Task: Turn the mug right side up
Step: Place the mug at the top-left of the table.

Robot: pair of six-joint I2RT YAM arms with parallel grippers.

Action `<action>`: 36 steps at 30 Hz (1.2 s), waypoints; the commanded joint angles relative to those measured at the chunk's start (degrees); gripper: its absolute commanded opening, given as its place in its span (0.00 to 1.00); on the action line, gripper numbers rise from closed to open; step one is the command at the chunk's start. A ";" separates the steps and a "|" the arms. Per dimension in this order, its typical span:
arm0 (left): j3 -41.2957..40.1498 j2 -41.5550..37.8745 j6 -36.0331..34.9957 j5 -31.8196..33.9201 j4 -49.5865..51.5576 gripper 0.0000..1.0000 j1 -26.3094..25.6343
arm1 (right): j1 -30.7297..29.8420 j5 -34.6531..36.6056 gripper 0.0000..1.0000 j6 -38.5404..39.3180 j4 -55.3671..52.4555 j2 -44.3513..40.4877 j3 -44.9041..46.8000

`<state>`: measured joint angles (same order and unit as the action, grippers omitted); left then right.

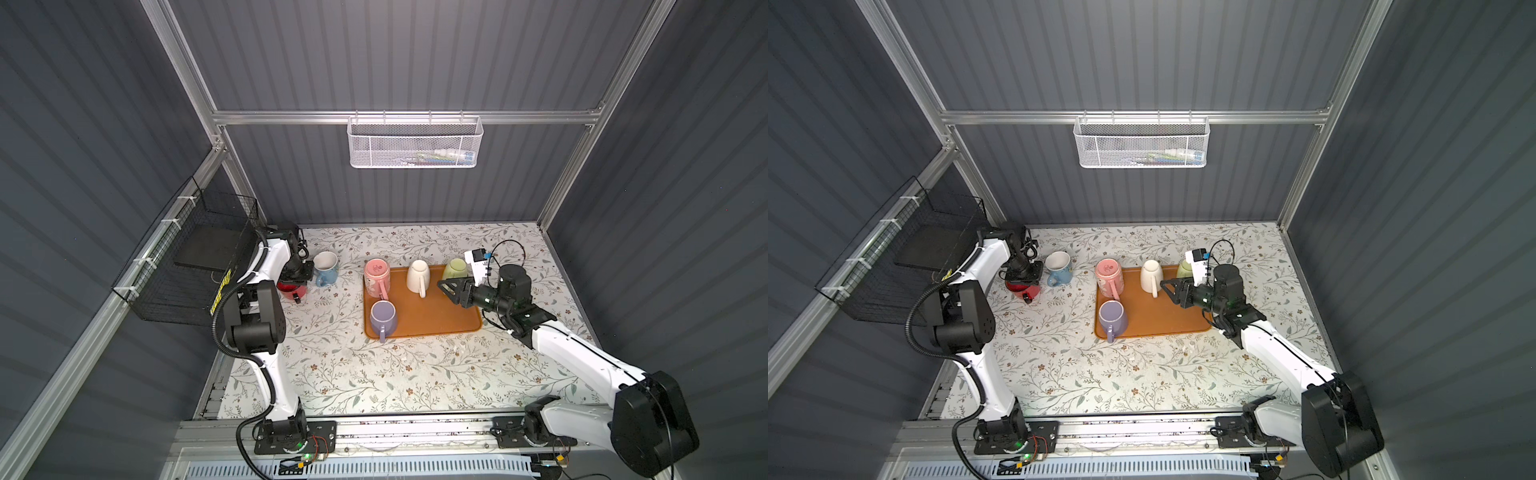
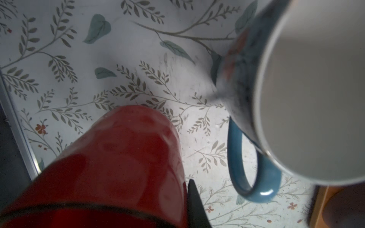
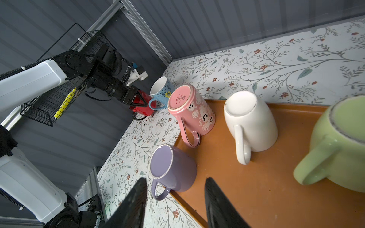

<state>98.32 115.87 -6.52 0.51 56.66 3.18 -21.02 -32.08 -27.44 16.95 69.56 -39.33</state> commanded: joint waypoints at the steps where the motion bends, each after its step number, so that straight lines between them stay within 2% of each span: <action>1: 4.70 2.16 -1.56 -1.17 1.08 0.00 0.25 | 0.17 -0.99 0.50 -0.60 0.81 0.51 -0.40; 10: 10.27 7.50 -2.79 -2.07 3.61 0.00 0.25 | 0.10 -0.71 0.50 -0.48 0.28 0.30 -0.33; 19: 12.03 8.33 -3.76 -1.16 3.89 0.00 0.33 | 0.10 -0.62 0.50 -0.67 0.10 0.42 -0.22; 27: 12.72 8.14 -4.63 -0.78 3.96 0.16 0.34 | 0.13 -0.66 0.51 -0.86 0.10 0.67 -0.50; 36: 13.54 8.08 -4.81 -0.52 4.12 0.26 0.27 | 0.01 -0.36 0.52 -0.81 -0.45 0.14 -0.42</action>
<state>110.00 124.16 -10.50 -0.01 59.27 3.46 -21.04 -32.16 -28.10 16.60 69.89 -39.33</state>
